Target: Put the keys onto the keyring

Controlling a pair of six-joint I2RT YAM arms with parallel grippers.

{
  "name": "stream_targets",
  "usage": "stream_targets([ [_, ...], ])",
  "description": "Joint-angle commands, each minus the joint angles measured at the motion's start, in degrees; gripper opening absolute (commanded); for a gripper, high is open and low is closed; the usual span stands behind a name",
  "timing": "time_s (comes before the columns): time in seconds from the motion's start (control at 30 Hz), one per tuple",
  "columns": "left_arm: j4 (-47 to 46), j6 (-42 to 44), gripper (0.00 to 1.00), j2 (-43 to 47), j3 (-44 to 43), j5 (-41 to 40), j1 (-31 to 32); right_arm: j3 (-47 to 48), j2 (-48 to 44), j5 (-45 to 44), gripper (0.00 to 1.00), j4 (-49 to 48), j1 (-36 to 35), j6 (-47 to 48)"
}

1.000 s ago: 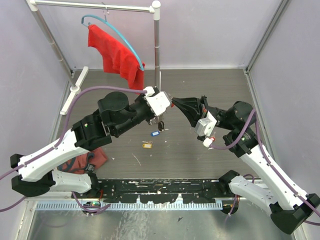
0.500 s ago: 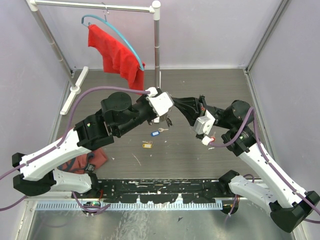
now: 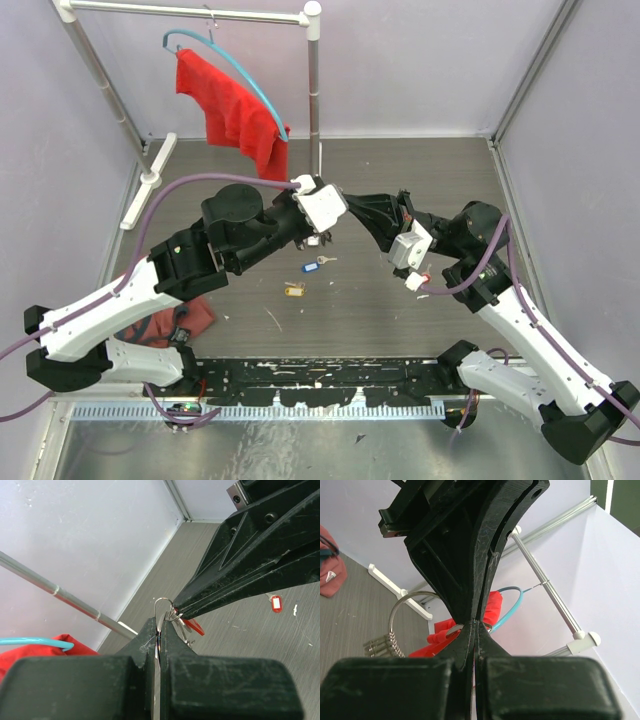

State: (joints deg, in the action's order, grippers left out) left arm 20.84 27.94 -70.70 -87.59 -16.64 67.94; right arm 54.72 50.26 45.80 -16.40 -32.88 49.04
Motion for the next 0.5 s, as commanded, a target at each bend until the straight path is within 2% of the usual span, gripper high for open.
stream_targets([
  [0.0,-1.9,0.5,0.00,0.1,-2.4,0.0,0.4,-0.2,-0.6,-2.1,0.01,-5.7,-0.3,-1.9],
  [0.47,-1.8,0.8,0.00,0.6,-2.1,-0.2,0.3,0.0,-1.9,-4.9,0.01,-3.0,-0.3,0.4],
])
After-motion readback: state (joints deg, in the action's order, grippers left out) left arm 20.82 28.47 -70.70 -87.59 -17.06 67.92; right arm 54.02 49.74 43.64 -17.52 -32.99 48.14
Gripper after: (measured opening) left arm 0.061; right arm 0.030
